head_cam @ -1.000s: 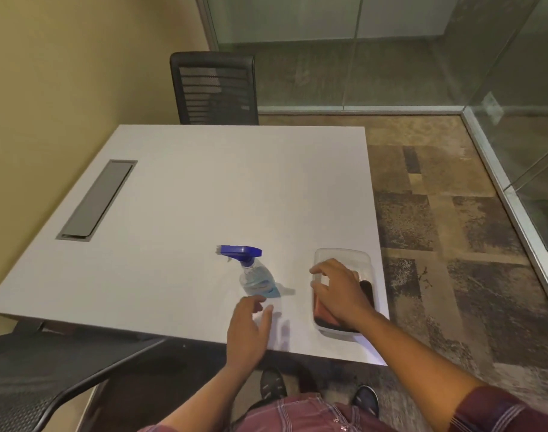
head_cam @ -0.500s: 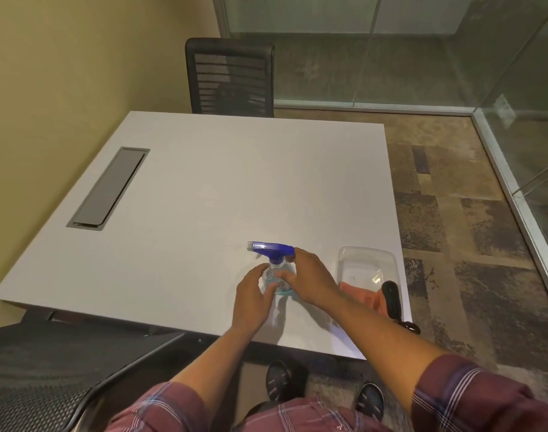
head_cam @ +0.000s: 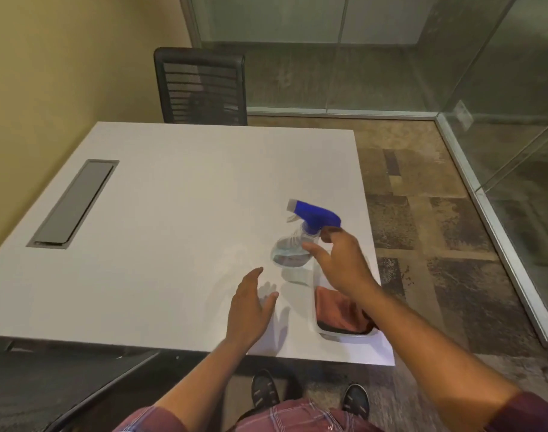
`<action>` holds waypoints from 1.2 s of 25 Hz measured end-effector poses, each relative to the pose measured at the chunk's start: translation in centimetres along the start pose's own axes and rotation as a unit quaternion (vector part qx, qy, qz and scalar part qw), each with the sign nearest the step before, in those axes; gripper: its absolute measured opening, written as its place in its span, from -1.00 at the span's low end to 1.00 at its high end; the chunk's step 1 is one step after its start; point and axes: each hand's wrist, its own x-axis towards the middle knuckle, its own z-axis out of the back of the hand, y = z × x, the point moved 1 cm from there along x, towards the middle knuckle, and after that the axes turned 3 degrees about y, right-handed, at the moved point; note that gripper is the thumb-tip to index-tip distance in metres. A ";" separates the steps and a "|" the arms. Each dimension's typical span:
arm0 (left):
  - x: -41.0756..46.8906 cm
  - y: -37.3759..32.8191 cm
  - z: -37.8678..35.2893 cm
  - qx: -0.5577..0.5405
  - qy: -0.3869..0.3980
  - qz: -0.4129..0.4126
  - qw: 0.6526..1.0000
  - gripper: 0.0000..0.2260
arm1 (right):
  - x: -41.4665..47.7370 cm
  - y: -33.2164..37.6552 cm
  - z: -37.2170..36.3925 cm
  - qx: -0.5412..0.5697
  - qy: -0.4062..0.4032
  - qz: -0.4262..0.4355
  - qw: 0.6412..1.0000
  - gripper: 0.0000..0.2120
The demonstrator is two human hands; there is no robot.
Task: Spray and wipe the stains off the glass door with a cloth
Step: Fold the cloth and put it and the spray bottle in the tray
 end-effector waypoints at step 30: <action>1.4 -5.9 -7.4 0.360 0.258 -0.111 0.890 0.18 | 2.7 -12.5 4.1 -0.004 0.023 -0.125 0.992 -0.67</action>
